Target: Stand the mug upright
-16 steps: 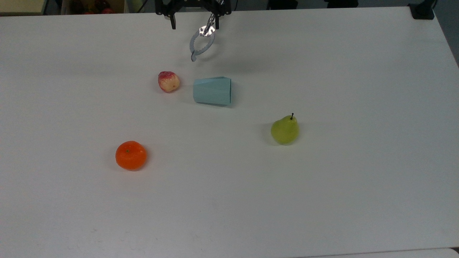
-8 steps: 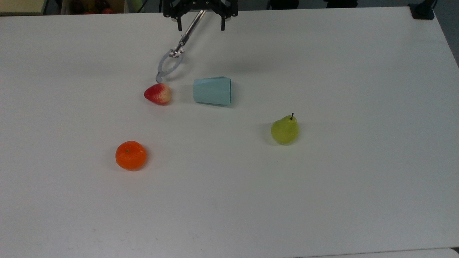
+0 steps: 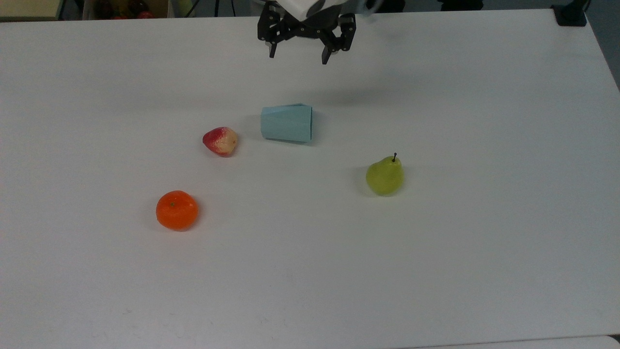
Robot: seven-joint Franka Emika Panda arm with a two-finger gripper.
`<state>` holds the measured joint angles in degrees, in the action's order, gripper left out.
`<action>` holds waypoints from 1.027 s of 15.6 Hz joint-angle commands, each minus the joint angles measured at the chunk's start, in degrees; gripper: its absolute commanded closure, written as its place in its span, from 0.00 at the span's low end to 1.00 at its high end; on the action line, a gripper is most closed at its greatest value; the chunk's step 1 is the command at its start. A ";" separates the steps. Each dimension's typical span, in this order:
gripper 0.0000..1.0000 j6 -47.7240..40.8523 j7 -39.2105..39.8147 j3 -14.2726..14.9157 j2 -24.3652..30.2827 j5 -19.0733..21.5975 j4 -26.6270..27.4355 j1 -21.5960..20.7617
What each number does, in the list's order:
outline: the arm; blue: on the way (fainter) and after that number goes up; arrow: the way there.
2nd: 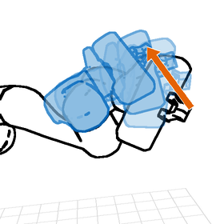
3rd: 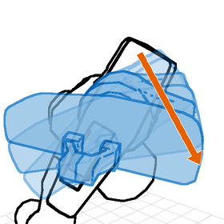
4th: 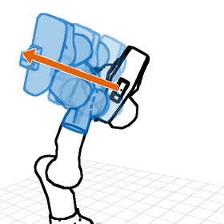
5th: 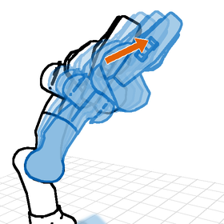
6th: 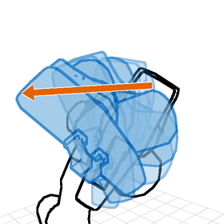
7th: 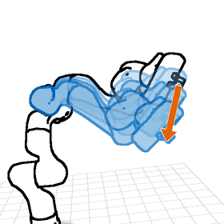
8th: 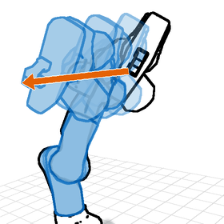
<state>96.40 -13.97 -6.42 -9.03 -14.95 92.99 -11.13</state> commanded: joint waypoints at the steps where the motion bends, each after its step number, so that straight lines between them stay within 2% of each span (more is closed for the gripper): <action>1: 0.00 -0.16 -8.41 -0.79 -4.41 -10.15 0.35 -4.86; 4: 0.00 -0.60 -12.65 -0.79 -8.19 -17.11 0.35 -7.85; 9: 0.00 -3.94 -20.03 -0.79 -14.78 -25.99 0.17 -11.63; 13: 0.00 -5.25 -25.83 -0.70 -19.79 -30.39 0.17 -12.34; 15: 0.03 -6.23 -26.46 -0.70 -20.94 -31.71 0.26 -12.34; 16: 0.09 -6.32 -26.37 -0.52 -21.55 -31.89 0.35 -12.17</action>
<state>92.25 -38.87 -7.55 -29.21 -45.28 93.72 -22.56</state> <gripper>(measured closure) 0.013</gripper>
